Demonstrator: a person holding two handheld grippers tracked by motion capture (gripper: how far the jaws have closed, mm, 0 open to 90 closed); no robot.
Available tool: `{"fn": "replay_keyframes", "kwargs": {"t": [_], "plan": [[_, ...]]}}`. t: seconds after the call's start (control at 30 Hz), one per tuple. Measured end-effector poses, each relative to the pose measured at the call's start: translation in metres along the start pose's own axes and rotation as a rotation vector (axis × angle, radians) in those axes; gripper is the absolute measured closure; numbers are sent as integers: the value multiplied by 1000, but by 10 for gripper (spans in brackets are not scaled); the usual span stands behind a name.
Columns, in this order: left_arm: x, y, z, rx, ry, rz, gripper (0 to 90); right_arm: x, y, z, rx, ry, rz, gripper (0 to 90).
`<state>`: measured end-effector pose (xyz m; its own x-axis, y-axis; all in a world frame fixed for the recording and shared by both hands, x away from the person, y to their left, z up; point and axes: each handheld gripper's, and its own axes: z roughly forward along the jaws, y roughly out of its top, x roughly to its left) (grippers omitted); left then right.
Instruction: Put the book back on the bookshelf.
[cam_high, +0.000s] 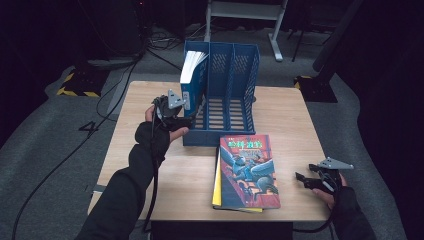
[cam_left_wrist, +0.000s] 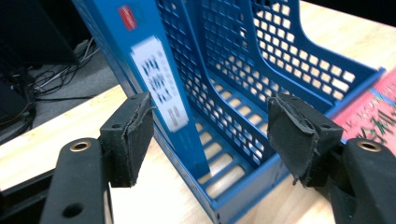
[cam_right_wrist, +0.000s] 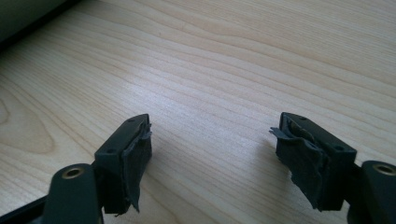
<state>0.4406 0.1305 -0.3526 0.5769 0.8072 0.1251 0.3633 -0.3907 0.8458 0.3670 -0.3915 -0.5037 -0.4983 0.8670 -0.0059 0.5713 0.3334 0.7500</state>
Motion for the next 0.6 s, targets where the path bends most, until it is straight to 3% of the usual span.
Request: {"fn": "replay_keyframes", "kwargs": {"t": [0.27, 0.6], "plan": [[-13, -25, 1, 29, -63, 72, 270, 0, 0, 0, 0, 0, 0, 271], [-34, -62, 9, 88, -202, 166, 207, 0, 0, 0, 4, -4, 3, 254]]}}
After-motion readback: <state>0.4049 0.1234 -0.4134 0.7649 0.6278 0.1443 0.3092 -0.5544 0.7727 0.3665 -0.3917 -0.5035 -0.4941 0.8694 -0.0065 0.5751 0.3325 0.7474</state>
